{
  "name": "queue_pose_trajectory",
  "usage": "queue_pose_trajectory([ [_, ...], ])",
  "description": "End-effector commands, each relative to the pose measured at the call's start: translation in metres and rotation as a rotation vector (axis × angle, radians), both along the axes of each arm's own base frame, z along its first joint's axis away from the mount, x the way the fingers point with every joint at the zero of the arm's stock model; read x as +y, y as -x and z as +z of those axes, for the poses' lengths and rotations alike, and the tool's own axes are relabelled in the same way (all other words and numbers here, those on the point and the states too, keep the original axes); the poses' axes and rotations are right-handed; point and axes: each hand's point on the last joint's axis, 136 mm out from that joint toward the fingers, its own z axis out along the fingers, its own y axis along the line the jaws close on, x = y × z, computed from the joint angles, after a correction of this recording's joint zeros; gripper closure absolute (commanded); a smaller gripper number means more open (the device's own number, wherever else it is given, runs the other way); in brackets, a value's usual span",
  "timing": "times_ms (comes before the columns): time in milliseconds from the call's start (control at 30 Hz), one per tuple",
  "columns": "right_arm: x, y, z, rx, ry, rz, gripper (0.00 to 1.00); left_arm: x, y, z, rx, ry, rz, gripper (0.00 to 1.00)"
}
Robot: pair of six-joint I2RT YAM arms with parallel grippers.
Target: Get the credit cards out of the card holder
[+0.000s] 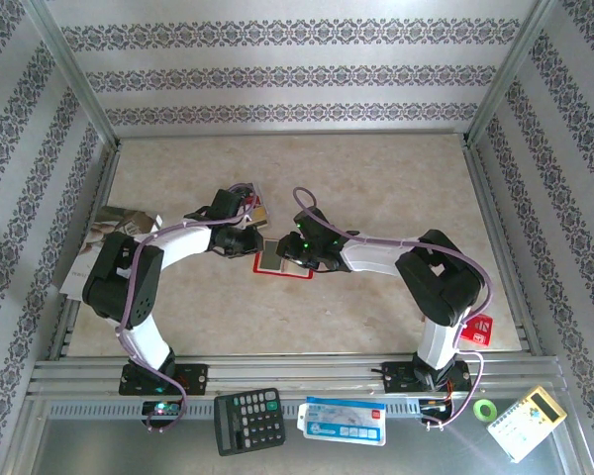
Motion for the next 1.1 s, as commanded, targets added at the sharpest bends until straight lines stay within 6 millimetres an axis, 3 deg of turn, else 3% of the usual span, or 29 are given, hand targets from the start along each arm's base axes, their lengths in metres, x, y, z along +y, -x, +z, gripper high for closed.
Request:
queue_pose_trajectory([
  [0, 0.006, -0.009, 0.005, -0.01, -0.034, 0.003, 0.69, -0.004, 0.004, -0.005, 0.019, -0.03, -0.033, 0.87],
  [500, 0.006, -0.01, -0.004, 0.005, -0.028, 0.018, 0.71, -0.007, 0.007, -0.015, 0.037, -0.037, -0.034, 0.87],
  [900, 0.006, -0.008, -0.011, 0.027, -0.041, 0.021, 0.75, 0.001, 0.026, -0.039, 0.103, -0.077, -0.043, 0.91],
  [1067, 0.005, -0.007, -0.019, 0.038, -0.036, 0.021, 0.75, 0.0, 0.028, -0.039, 0.107, -0.068, -0.043, 0.91],
])
